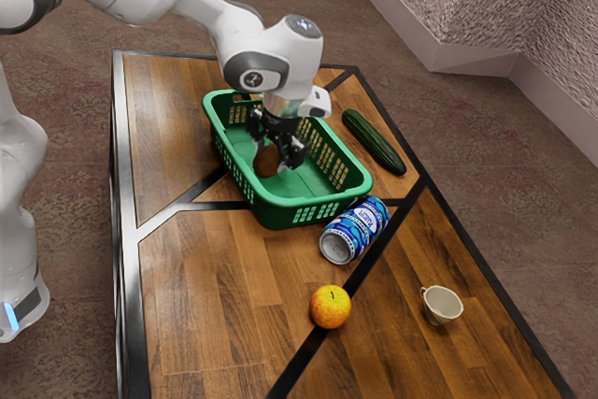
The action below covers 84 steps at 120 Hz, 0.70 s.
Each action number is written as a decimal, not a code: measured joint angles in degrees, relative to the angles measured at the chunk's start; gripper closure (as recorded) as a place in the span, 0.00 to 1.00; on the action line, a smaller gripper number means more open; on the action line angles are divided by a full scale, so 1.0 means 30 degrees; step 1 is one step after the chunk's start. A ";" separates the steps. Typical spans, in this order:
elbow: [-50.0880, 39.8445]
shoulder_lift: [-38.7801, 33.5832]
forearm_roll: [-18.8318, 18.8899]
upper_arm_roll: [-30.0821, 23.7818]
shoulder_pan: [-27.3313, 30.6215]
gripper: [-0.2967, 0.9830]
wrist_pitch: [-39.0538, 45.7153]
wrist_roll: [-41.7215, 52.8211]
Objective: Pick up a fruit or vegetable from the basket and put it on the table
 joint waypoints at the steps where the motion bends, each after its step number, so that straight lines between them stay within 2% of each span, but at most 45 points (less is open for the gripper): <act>1: -0.0001 0.0000 0.0087 0.0002 0.0006 0.50 0.0003 -0.0005; 5: -0.0003 -0.0001 0.0395 0.0008 0.0043 0.55 0.0010 -0.0033; 11: -0.0003 -0.0001 0.0762 0.0010 0.0080 0.58 -0.0007 -0.0098; 33: 0.0115 -0.0175 0.1370 -0.0016 0.0091 0.61 -0.0224 -0.0336; 45: 0.1245 -0.0699 0.1414 -0.0108 0.0075 0.62 -0.0888 -0.0425; 62: 0.3704 -0.2080 0.0047 -0.0298 0.0086 0.62 -0.3490 -0.0491; 74: 0.4292 -0.2715 -0.0937 -0.0890 -0.0016 0.61 -0.5589 -0.0413; 84: 0.4175 -0.3279 -0.1467 -0.1833 -0.1779 0.61 -0.6864 -0.0333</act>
